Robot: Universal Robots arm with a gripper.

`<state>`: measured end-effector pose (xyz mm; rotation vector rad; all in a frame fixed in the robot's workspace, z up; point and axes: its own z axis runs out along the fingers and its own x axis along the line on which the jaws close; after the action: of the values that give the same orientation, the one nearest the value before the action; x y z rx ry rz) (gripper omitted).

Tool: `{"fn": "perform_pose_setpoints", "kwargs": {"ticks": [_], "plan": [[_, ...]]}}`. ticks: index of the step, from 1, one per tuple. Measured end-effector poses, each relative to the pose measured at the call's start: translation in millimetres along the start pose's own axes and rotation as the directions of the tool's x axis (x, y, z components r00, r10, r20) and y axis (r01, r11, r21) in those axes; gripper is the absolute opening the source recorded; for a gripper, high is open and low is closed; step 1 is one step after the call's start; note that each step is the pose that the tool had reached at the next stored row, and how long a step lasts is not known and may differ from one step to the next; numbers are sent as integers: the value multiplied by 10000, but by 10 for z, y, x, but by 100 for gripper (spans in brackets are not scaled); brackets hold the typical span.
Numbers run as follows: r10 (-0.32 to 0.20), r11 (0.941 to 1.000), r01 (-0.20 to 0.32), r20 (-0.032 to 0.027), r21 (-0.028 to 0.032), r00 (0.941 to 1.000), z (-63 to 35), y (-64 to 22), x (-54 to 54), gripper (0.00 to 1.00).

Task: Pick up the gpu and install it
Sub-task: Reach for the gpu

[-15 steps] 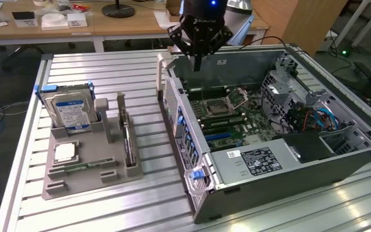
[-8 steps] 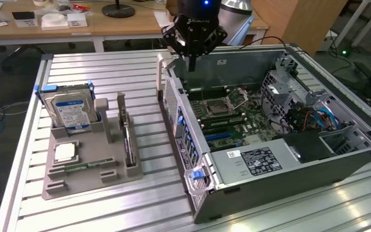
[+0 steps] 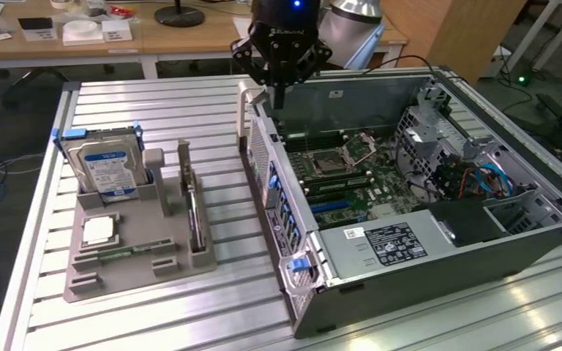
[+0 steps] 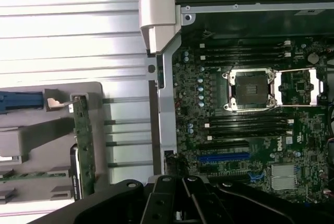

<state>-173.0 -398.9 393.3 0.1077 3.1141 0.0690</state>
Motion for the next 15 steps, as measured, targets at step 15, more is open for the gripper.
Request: {"fn": "perform_pose_setpoints", "kwargs": {"ticks": [15], "plan": [[-471, 9989, 471, -14, -13, 9989, -10, -107, 239, 11]]}}
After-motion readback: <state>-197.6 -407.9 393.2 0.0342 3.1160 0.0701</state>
